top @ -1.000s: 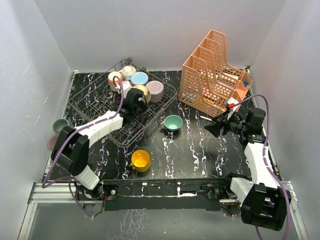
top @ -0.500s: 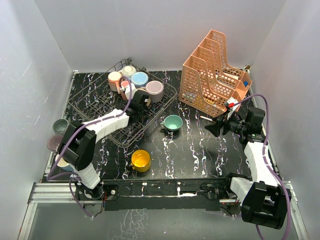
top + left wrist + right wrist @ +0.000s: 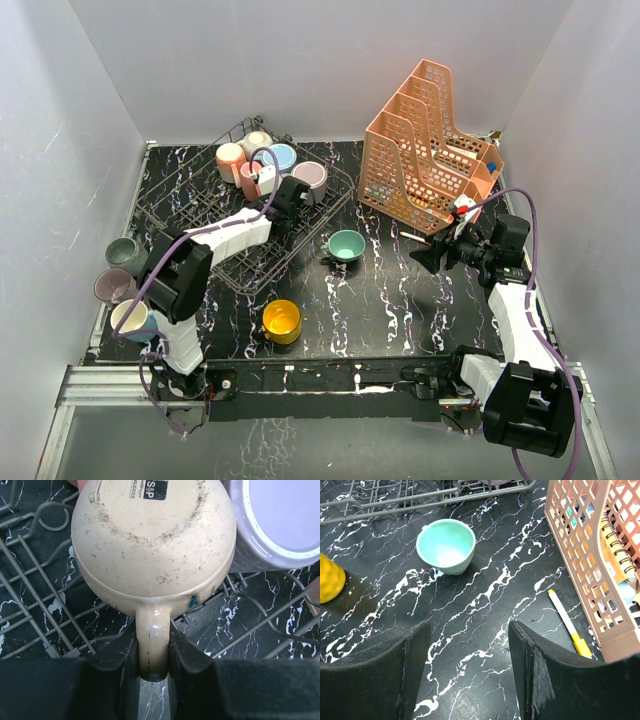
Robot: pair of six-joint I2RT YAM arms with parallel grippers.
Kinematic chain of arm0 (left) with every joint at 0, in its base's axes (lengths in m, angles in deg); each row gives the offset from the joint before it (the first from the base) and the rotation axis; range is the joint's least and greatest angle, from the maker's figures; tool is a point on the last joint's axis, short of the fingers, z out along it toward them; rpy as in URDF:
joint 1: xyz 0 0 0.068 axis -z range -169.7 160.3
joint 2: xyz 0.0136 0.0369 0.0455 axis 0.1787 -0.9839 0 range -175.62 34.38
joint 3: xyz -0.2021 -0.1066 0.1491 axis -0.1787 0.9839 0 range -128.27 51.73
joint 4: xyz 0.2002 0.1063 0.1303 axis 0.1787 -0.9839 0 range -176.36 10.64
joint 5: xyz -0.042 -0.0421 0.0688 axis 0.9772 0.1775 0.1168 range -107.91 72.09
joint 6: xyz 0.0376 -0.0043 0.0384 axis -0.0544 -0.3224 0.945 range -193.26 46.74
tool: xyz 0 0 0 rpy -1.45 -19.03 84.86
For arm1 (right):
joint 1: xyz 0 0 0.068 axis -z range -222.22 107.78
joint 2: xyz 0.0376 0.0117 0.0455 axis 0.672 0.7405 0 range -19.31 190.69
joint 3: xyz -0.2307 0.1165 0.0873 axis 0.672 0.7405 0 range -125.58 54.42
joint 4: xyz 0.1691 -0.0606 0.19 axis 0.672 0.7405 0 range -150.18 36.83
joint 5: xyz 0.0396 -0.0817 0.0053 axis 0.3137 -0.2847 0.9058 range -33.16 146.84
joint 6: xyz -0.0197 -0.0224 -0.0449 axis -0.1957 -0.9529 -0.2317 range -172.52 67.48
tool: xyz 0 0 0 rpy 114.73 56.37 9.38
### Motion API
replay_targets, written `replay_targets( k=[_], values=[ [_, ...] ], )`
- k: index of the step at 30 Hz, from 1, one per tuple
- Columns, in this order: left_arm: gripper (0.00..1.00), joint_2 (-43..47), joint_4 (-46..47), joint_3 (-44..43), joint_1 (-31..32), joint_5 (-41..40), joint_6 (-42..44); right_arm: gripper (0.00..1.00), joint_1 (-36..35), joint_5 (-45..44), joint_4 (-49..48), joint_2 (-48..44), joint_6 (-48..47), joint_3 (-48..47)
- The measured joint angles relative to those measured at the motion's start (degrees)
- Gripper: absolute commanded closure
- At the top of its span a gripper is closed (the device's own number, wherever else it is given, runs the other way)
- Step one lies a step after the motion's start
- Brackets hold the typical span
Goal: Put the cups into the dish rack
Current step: Turn the cup upside down in the dish rack.
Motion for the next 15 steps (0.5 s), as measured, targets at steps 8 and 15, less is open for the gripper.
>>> replay_targets(
  k=[8, 15],
  values=[
    [1.0, -6.3, -4.1, -6.3, 0.2, -2.6, -1.3, 0.35, 0.0, -0.1, 0.0, 0.0, 0.0, 0.0],
    [0.7, -8.4, -7.6, -9.8, 0.2, -3.7, -3.3, 0.35, 0.1, -0.3, 0.0, 0.4, 0.0, 0.0]
  ],
)
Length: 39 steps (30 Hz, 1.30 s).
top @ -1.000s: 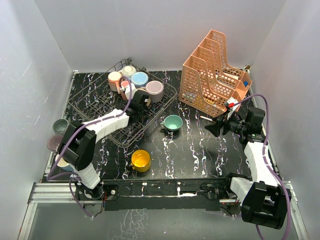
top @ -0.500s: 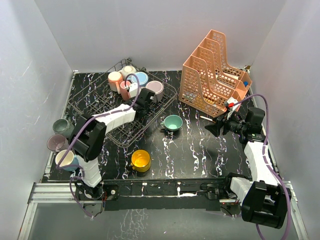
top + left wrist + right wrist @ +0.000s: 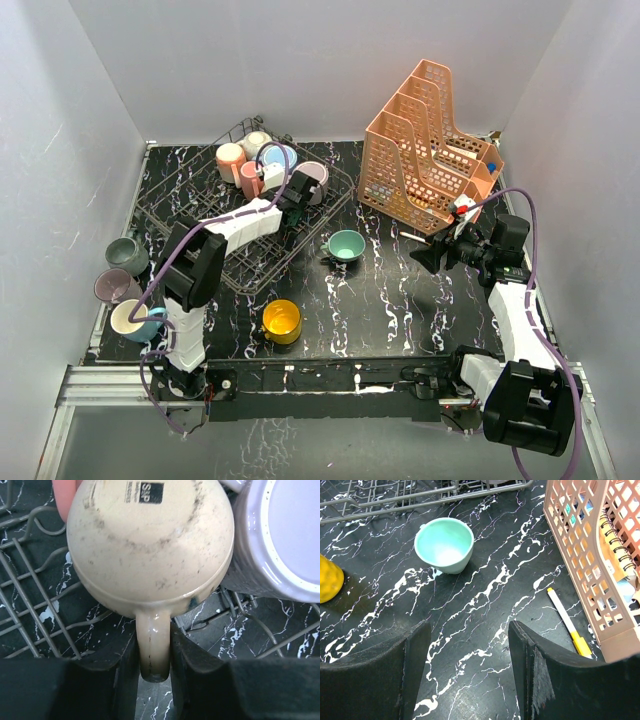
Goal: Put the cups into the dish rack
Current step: Turn the cup upside down in the dish rack.
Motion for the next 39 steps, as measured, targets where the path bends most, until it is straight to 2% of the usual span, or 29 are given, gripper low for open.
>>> replay_targets(
  k=[4, 7, 21, 28, 39],
  values=[
    [0.59, -0.1, 0.1, -0.2, 0.0, 1.6, -0.7, 0.35, 0.0, -0.1, 0.0, 0.0, 0.0, 0.0],
    [0.55, -0.1, 0.4, -0.2, 0.0, 2.5, -0.8, 0.35, 0.0, -0.1, 0.0, 0.0, 0.0, 0.0],
    [0.51, 3.5, 3.0, 1.6, 0.0, 8.5, -0.5, 0.34, 0.0, 0.1, 0.0, 0.1, -0.4, 0.0],
    [0.51, 12.1, 5.4, 7.5, 0.0, 12.4, -0.8, 0.34, 0.2, 0.4, 0.0, 0.1, -0.9, 0.0],
    [0.51, 28.6, 15.4, 20.9, 0.0, 23.4, -0.8, 0.34, 0.4, 0.4, 0.0, 0.1, -1.3, 0.0]
  ],
)
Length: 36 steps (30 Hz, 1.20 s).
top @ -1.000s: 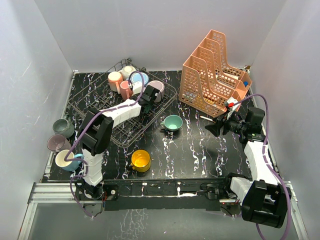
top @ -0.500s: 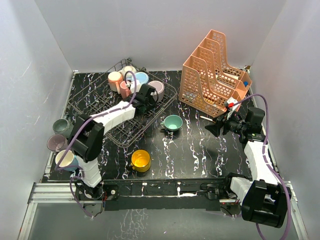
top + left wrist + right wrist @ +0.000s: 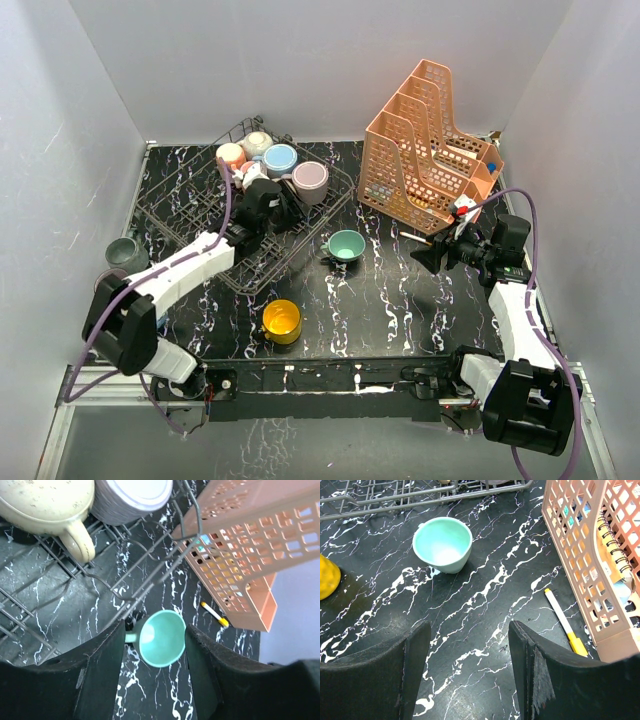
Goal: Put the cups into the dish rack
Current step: Turn the cup upside down in the dish rack, then pick up the cup at the center of the board.
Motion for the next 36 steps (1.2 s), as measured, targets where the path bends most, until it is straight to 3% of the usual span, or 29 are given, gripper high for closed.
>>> replay_targets(
  k=[27, 36],
  values=[
    [0.4, 36.5, 1.3, 24.3, -0.2, 13.5, -4.4, 0.34, 0.7, 0.2, -0.2, 1.8, -1.2, 0.4],
    [0.37, 42.7, -1.1, 26.3, -0.2, 18.2, -5.6, 0.34, 0.8, 0.4, -0.2, 2.1, -1.6, 0.6]
  ],
)
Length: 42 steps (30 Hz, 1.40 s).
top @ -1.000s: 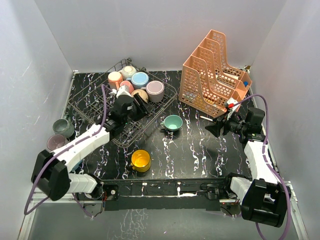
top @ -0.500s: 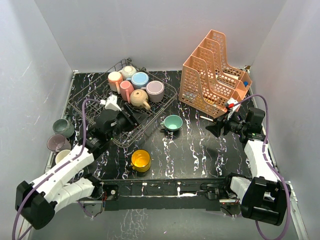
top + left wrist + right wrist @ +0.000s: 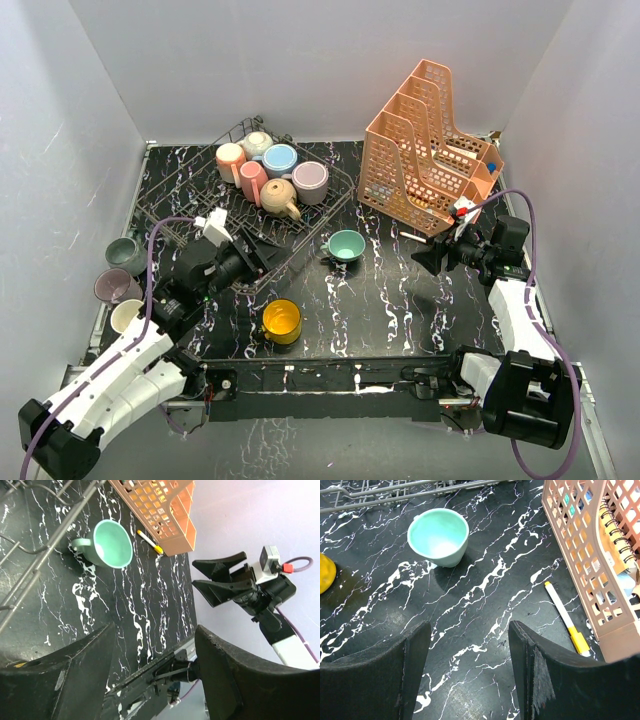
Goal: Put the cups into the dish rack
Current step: Pick up the cup at the center of the board.
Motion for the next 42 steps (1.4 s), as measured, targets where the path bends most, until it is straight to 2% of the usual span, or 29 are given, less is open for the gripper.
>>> replay_targets(
  k=[13, 25, 28, 31, 36, 42],
  values=[
    [0.37, 0.2, -5.7, -0.6, 0.0, 9.9, -0.9, 0.34, 0.3, 0.0, 0.0, 0.8, 0.0, 0.0],
    [0.37, -1.9, -18.3, -8.2, 1.4, 9.5, 1.2, 0.34, 0.3, 0.0, 0.0, 1.3, 0.0, 0.0],
    [0.37, -4.2, -21.8, -11.3, 5.5, 6.1, 2.4, 0.34, 0.3, 0.0, 0.0, 1.7, -0.1, 0.0],
    [0.37, -8.4, -24.7, -14.4, 12.3, 1.5, 3.3, 0.34, 0.3, 0.0, 0.0, 1.9, -0.1, 0.0],
    [0.36, -20.9, -31.8, -23.2, 24.3, -7.7, 5.2, 0.34, 0.3, 0.0, 0.0, 1.9, -0.2, 0.0],
    [0.37, -33.2, -41.4, -34.0, 32.4, -16.9, 6.6, 0.34, 0.3, 0.0, 0.0, 1.9, -0.2, 0.0]
  ],
)
